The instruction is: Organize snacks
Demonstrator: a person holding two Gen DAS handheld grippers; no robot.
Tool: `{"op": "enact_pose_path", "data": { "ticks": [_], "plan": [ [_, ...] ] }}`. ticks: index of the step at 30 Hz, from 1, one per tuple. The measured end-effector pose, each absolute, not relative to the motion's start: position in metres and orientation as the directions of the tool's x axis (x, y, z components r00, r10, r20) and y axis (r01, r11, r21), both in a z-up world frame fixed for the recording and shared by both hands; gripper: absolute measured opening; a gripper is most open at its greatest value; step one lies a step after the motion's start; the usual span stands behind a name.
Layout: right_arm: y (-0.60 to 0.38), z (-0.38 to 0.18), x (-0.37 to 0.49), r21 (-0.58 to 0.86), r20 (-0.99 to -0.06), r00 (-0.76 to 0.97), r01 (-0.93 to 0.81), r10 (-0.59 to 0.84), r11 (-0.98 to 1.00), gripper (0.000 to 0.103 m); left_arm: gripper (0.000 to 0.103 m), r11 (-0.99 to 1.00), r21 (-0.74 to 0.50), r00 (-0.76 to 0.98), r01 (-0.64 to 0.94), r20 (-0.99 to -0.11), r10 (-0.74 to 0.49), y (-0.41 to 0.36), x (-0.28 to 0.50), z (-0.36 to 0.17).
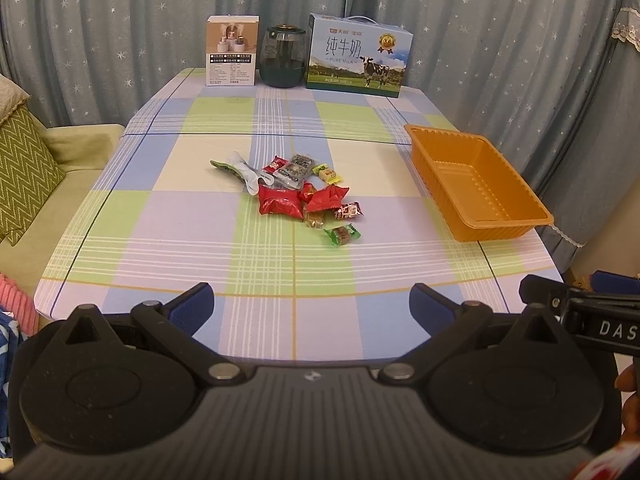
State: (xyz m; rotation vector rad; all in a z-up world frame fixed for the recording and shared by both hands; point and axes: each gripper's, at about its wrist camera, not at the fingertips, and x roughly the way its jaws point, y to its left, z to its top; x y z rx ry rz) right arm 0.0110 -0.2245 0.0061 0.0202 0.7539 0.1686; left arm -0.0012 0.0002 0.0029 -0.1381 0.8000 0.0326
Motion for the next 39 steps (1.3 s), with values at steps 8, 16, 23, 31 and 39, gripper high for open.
{"op": "enact_pose_path", "data": {
  "ticks": [8, 16, 23, 31, 39],
  "plan": [
    [-0.2255, 0.0075, 0.0112, 0.077, -0.679, 0.717, -0.144, 0.157, 0.987, 0.103, 0.103, 0.991, -0.110, 0.697, -0.080, -0.716, -0.024, -0.0009, -0.0010, 0.0030],
    [-0.2264, 0.0085, 0.0107, 0.077, -0.678, 0.718, -0.144, 0.158, 0.987, 0.103, 0.103, 0.991, -0.109, 0.698, -0.080, -0.716, -0.023, -0.0012, -0.0007, 0.0028],
    [-0.2266, 0.0088, 0.0105, 0.076, -0.678, 0.718, -0.143, 0.157, 0.987, 0.103, 0.103, 0.991, -0.110, 0.699, -0.080, -0.715, -0.023, -0.0012, -0.0009, 0.0025],
    [-0.2265, 0.0085, 0.0103, 0.077, -0.678, 0.718, -0.143, 0.157, 0.987, 0.103, 0.103, 0.991, -0.110, 0.699, -0.080, -0.715, -0.023, -0.0012, -0.0009, 0.0025],
    [-0.2266, 0.0085, 0.0103, 0.077, -0.679, 0.718, -0.143, 0.157, 0.987, 0.103, 0.103, 0.991, -0.111, 0.699, -0.080, -0.715, -0.024, -0.0009, -0.0010, 0.0024]
  ]
}}
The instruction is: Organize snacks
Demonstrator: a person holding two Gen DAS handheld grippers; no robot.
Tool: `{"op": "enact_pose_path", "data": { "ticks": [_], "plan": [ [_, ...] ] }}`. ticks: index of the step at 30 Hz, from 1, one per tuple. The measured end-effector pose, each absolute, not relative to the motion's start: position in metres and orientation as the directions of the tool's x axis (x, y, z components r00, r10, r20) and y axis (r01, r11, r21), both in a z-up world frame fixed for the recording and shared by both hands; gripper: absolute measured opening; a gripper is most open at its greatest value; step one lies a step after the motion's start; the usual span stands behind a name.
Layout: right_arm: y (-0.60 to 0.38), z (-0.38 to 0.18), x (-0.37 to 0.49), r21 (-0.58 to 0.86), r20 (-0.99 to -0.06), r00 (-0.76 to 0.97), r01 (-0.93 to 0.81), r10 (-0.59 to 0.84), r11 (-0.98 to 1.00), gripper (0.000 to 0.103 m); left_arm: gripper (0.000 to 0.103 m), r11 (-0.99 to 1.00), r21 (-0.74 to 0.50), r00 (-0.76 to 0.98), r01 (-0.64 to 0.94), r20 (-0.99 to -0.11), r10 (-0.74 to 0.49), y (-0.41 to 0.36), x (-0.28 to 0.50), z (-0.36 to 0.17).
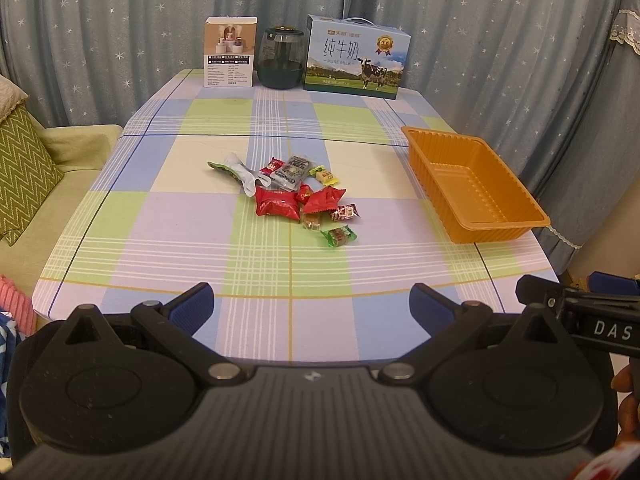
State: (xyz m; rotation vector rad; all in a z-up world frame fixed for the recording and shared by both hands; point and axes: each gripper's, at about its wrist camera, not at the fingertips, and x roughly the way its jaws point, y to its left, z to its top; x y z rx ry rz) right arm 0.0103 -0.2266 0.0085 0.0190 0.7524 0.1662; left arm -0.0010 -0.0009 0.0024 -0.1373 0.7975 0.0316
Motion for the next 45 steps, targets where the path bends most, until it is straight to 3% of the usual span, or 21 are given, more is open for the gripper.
{"op": "enact_pose_path", "data": {
  "ticks": [32, 45],
  "plan": [
    [-0.229, 0.009, 0.013, 0.079, -0.683, 0.713, -0.141, 0.157, 0.987, 0.103, 0.103, 0.990, -0.116, 0.699, -0.077, -0.714, -0.029, -0.011, 0.002, 0.003],
    [-0.226, -0.011, 0.035, 0.116, -0.679, 0.711, -0.142, 0.183, 0.983, 0.103, 0.103, 0.982, -0.156, 0.685, -0.102, -0.728, -0.044, 0.018, 0.023, -0.019]
  ]
}}
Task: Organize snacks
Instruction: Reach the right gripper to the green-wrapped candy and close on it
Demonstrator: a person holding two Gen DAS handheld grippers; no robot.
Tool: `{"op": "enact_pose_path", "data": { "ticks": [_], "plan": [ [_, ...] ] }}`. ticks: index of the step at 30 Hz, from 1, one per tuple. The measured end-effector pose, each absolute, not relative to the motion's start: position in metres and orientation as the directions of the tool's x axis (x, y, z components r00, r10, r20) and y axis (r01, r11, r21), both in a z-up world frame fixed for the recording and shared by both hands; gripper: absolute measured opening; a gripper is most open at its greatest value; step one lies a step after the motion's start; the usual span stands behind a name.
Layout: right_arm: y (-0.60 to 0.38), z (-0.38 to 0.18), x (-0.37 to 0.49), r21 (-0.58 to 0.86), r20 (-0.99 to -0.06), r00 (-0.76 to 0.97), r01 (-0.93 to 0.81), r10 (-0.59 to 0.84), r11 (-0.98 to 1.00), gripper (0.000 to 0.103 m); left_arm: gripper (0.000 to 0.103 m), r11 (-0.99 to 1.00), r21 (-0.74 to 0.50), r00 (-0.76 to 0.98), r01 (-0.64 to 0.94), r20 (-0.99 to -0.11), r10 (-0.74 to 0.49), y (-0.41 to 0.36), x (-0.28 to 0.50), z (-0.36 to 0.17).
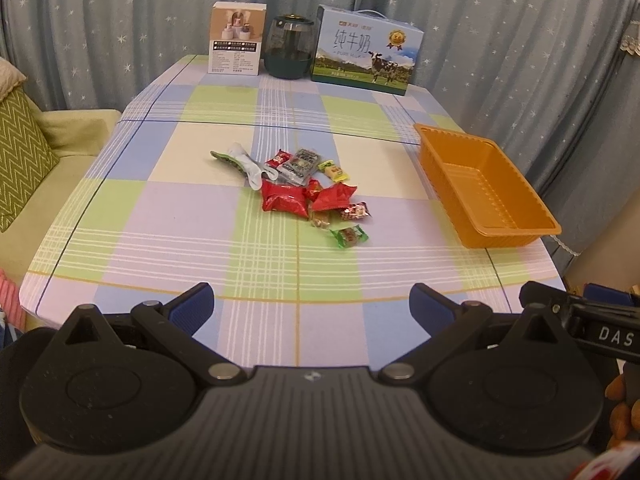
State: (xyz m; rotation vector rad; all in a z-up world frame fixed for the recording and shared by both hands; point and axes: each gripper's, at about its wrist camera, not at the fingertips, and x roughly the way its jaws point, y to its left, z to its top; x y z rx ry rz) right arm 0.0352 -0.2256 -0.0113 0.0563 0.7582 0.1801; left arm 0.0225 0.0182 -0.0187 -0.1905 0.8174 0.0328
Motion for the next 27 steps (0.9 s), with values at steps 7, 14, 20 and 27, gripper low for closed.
{"op": "enact_pose_path", "data": {
  "ticks": [7, 14, 20, 27],
  "plan": [
    [-0.218, -0.032, 0.061, 0.142, -0.673, 0.708, -0.157, 0.212, 0.977, 0.103, 0.103, 0.978, -0.157, 0.675, -0.139, -0.737, -0.022, 0.042, 0.054, -0.040],
    [-0.195, -0.059, 0.094, 0.159, -0.677, 0.687, -0.211, 0.262, 0.964, 0.102, 0.095, 0.984, -0.130, 0.664, -0.124, -0.748, -0.015, 0.060, 0.093, -0.062],
    [-0.168, -0.086, 0.126, 0.188, -0.689, 0.647, -0.275, 0.326, 0.943, 0.082, 0.088, 0.992, -0.097, 0.649, -0.087, -0.760, -0.018, 0.073, 0.125, -0.084],
    [-0.137, -0.112, 0.156, 0.176, -0.691, 0.625, -0.341, 0.363, 0.923, 0.067, 0.075, 0.994, -0.089, 0.651, -0.066, -0.759, -0.025, 0.087, 0.156, -0.103]
  ]
}}
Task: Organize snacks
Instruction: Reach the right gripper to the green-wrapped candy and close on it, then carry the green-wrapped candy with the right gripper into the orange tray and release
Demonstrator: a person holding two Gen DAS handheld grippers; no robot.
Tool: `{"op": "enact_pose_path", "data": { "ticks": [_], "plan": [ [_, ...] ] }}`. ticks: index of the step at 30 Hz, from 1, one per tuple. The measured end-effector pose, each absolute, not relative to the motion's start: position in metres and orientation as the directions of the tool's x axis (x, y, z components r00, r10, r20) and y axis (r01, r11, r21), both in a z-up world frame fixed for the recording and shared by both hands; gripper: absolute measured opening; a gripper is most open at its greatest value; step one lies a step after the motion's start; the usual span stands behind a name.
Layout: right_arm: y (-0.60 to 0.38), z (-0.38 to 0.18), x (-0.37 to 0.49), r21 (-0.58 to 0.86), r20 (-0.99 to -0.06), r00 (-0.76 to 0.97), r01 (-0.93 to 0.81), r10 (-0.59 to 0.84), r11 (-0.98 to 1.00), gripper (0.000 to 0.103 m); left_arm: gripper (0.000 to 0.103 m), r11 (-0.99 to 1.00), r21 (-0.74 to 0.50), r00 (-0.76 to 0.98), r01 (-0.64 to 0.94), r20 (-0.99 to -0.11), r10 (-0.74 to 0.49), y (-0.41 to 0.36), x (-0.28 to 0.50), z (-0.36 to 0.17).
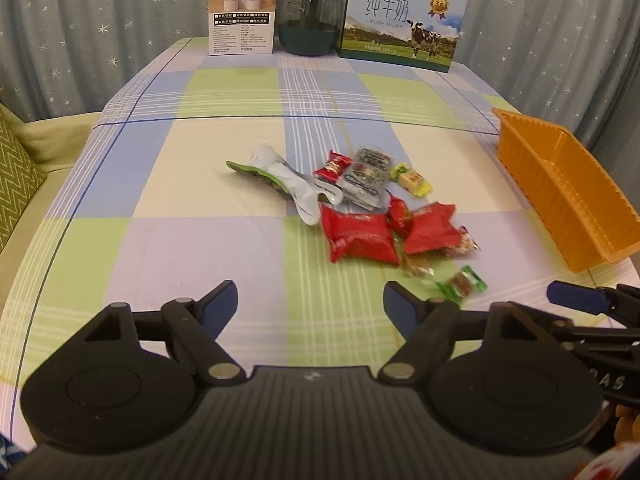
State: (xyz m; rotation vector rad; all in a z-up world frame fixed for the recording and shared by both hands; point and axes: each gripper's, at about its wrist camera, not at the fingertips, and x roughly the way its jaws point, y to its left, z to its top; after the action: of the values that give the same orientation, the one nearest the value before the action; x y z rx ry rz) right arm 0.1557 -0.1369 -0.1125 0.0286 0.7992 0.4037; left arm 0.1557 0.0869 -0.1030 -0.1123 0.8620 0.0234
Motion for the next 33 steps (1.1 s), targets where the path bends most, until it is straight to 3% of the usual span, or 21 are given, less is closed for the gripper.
{"op": "enact_pose_path", "data": {
  "ticks": [9, 16, 20, 23, 25, 27, 33],
  "plan": [
    [-0.102, -0.140, 0.179, 0.083, -0.700, 0.618, -0.425, 0.356, 0.901, 0.058, 0.071, 0.992, -0.115, 0.658, -0.059, -0.752, -0.049, 0.097, 0.174, -0.119],
    [-0.095, -0.149, 0.183, 0.031, -0.705, 0.628, -0.436, 0.329, 0.899, 0.031, 0.071, 0.992, -0.120, 0.660, -0.036, -0.748, -0.066, 0.097, 0.175, -0.124],
    [-0.105, -0.145, 0.183, 0.050, -0.704, 0.636, -0.401, 0.317, 0.915, 0.028, 0.071, 0.988, -0.154, 0.662, 0.020, -0.738, -0.128, 0.087, 0.174, -0.125],
    [-0.121, -0.139, 0.183, 0.065, -0.702, 0.649, -0.352, 0.293, 0.934, 0.028, 0.064, 0.981, -0.170, 0.664, 0.089, -0.724, -0.186, 0.071, 0.173, -0.123],
    [-0.134, -0.135, 0.182, 0.086, -0.699, 0.658, -0.312, 0.280, 0.946, 0.028, 0.052, 0.975, -0.181, 0.661, 0.128, -0.717, -0.220, 0.060, 0.174, -0.123],
    [-0.147, -0.132, 0.181, 0.106, -0.696, 0.666, -0.276, 0.269, 0.955, 0.028, 0.033, 0.972, -0.177, 0.652, 0.153, -0.721, -0.234, 0.049, 0.177, -0.126],
    [-0.170, -0.129, 0.178, 0.130, -0.699, 0.670, -0.222, 0.248, 0.966, 0.028, 0.031, 0.975, -0.133, 0.654, 0.177, -0.725, -0.217, 0.022, 0.186, -0.136]
  ]
}}
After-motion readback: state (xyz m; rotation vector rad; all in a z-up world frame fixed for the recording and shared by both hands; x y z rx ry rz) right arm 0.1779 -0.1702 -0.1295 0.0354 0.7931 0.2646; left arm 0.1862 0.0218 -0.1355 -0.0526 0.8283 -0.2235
